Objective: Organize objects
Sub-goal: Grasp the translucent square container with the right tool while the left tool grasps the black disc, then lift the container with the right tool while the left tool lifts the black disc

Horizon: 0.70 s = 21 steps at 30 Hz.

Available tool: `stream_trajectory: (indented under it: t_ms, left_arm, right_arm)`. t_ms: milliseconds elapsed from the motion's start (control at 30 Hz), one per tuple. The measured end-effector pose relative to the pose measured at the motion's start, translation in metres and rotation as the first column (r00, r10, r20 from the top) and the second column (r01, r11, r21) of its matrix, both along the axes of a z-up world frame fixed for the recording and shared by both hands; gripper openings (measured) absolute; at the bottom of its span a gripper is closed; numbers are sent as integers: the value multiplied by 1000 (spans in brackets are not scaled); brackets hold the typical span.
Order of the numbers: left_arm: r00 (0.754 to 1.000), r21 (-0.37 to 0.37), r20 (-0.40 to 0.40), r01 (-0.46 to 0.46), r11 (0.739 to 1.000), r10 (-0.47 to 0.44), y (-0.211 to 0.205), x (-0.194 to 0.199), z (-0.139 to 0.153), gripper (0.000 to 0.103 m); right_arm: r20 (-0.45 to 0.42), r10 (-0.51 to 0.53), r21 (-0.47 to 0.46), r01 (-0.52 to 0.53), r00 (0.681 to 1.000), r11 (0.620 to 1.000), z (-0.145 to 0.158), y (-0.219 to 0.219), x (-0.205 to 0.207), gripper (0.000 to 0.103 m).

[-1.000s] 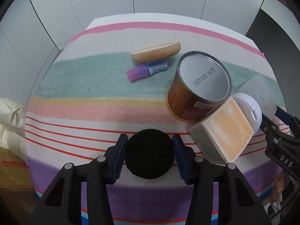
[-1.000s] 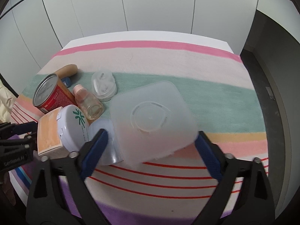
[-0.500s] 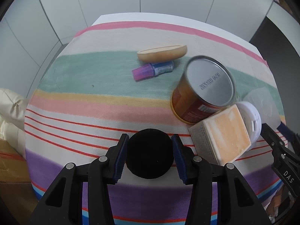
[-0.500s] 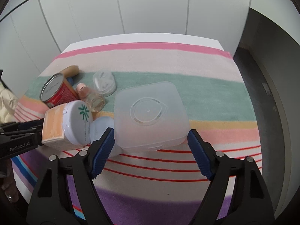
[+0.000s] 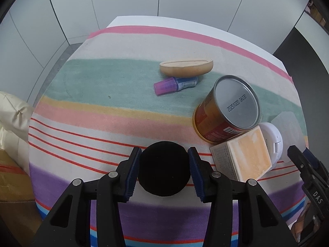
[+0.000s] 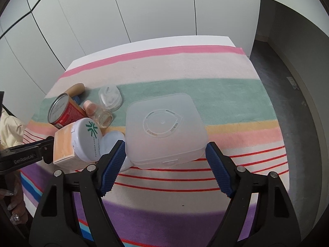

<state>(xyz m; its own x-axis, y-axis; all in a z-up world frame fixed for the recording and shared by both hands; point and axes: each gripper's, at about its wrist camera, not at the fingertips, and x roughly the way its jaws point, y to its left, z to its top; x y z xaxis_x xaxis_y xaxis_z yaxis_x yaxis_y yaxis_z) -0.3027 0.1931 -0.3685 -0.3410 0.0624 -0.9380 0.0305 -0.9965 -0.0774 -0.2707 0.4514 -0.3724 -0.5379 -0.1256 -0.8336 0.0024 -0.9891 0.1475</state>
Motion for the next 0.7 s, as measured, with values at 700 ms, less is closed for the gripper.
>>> stream_trajectory:
  t_ms: [700]
  left_arm:
    - [1000, -24, 14, 6, 1000, -6, 2, -3, -3, 46]
  right_arm:
    - [79, 10, 157, -22, 997, 987, -15, -25, -18, 84]
